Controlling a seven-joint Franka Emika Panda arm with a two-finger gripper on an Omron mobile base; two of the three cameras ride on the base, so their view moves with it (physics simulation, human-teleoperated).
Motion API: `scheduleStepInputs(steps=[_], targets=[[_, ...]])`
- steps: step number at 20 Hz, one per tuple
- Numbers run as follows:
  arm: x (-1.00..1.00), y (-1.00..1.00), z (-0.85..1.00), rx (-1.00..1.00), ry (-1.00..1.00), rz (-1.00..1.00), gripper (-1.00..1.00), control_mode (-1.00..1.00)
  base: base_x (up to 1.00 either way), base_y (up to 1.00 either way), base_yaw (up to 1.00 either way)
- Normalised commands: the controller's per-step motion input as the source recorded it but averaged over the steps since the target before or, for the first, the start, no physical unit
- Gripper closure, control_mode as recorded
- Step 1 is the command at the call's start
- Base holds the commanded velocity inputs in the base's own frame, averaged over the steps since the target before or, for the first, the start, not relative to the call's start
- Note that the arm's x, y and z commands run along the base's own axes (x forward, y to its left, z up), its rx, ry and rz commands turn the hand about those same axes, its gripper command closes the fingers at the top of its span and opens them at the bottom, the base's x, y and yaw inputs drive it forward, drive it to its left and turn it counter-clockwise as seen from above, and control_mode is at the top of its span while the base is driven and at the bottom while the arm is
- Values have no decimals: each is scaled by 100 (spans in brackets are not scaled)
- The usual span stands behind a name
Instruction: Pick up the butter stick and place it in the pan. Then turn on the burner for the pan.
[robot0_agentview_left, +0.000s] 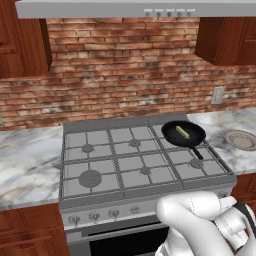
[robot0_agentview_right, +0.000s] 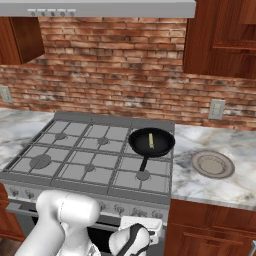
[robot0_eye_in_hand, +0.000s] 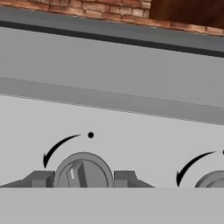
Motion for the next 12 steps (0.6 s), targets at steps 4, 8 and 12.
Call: scheduleStepInputs(steps=[4,8,12], targets=[[17,5,0,-26,10,0,100,-100,0,0,0],[18,6,0,-24,16,0,100,-100,0,0,0],[17,5,2,-24,18,0,100,-100,0,0,0]])
